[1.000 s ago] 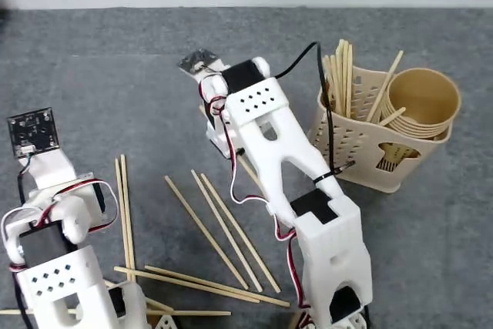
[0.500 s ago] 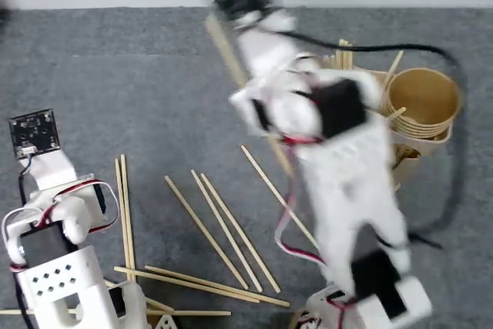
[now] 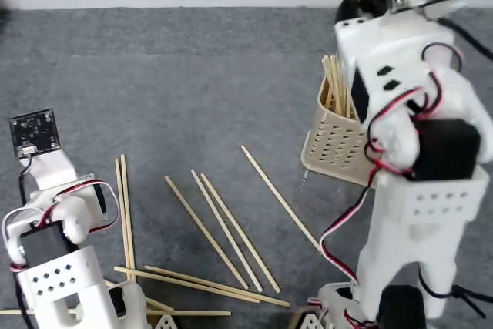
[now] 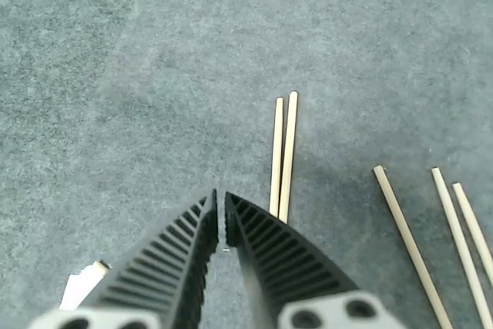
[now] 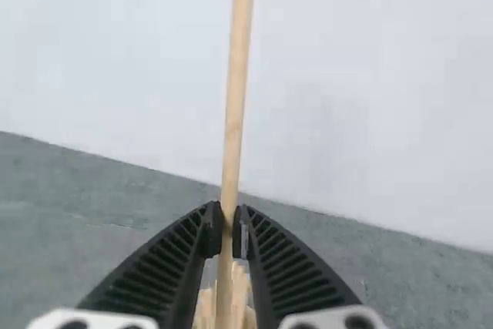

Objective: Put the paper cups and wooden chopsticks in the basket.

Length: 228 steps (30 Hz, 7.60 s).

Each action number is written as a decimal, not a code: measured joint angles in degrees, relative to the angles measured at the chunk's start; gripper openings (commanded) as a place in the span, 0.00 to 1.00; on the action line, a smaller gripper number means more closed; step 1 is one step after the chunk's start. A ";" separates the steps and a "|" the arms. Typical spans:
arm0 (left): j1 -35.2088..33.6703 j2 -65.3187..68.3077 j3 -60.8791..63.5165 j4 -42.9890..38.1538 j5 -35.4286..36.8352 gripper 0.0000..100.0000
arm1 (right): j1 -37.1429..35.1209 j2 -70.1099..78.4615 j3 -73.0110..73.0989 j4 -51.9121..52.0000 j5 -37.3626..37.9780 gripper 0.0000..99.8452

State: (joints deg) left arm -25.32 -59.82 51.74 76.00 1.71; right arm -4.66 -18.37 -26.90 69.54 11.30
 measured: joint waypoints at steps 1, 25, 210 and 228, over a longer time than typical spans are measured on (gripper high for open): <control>0.00 0.00 0.00 0.00 0.00 0.02 | 0.79 -0.44 3.08 -2.46 0.00 0.01; 0.00 0.00 0.00 0.00 0.00 0.02 | 2.81 -23.74 48.26 -23.82 0.00 0.04; 43.52 49.05 -76.66 -11.43 7.38 0.01 | -20.40 -76.84 108.57 -4.04 -2.90 0.01; 64.18 63.82 -76.66 -35.60 7.38 0.01 | -25.14 -76.84 112.18 -4.40 -0.09 0.01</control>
State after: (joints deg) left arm 38.86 4.00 -24.92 40.40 9.10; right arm -29.80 -95.21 85.27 65.14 11.21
